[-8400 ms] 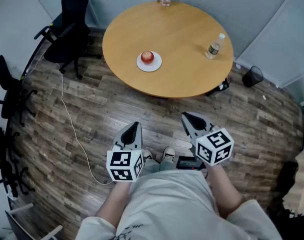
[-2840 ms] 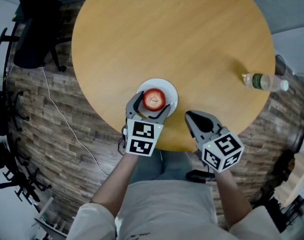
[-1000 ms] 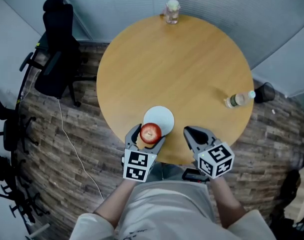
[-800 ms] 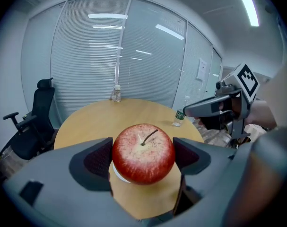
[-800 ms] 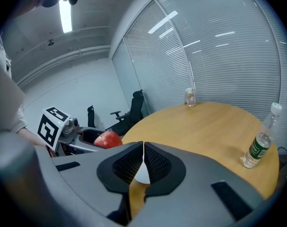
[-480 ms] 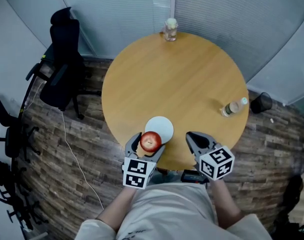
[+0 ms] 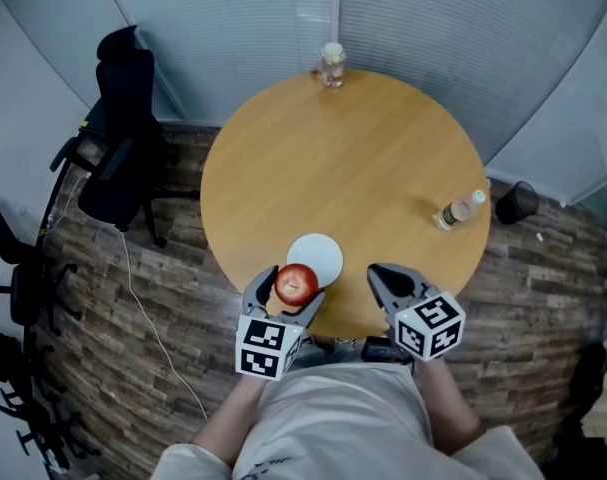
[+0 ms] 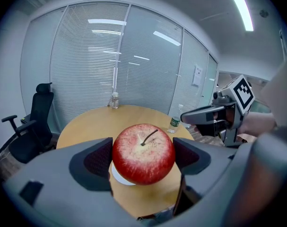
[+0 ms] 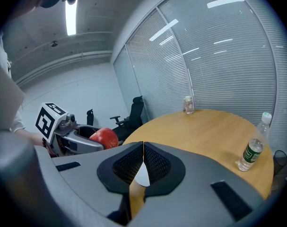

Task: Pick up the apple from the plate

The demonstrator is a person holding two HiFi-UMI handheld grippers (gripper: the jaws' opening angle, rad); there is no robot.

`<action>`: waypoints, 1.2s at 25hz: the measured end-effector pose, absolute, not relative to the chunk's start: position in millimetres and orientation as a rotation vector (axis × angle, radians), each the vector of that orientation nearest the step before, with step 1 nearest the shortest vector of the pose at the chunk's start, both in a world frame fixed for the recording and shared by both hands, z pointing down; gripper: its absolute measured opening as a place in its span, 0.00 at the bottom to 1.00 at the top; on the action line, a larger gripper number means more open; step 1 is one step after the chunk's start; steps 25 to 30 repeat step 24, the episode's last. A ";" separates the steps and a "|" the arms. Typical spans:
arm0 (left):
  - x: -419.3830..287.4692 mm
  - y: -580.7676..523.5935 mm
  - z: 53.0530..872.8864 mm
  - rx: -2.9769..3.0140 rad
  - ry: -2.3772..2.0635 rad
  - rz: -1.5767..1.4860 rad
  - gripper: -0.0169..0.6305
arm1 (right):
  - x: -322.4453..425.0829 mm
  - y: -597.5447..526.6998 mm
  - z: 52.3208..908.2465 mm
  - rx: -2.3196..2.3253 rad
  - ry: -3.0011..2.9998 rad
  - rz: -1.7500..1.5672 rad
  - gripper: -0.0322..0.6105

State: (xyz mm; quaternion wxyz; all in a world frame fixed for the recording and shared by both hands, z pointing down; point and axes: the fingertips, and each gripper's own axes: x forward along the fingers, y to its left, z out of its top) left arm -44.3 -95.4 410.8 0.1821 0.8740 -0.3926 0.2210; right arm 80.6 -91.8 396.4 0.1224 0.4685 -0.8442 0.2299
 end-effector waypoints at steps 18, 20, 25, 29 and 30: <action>-41.3 -91.0 401.7 2.496 -1.068 0.592 0.64 | 75.6 -83.6 388.7 1.357 -2.463 0.644 0.10; -42.5 -91.7 400.4 2.497 -1.066 0.588 0.64 | 74.2 -84.0 387.8 1.355 -2.462 0.640 0.10; -44.5 -91.9 399.2 2.500 -1.065 0.584 0.64 | 73.0 -84.7 387.3 1.358 -2.461 0.631 0.10; -44.5 -91.9 399.2 2.500 -1.065 0.584 0.64 | 73.0 -84.7 387.3 1.358 -2.461 0.631 0.10; -44.5 -91.9 399.2 2.500 -1.065 0.584 0.64 | 73.0 -84.7 387.3 1.358 -2.461 0.631 0.10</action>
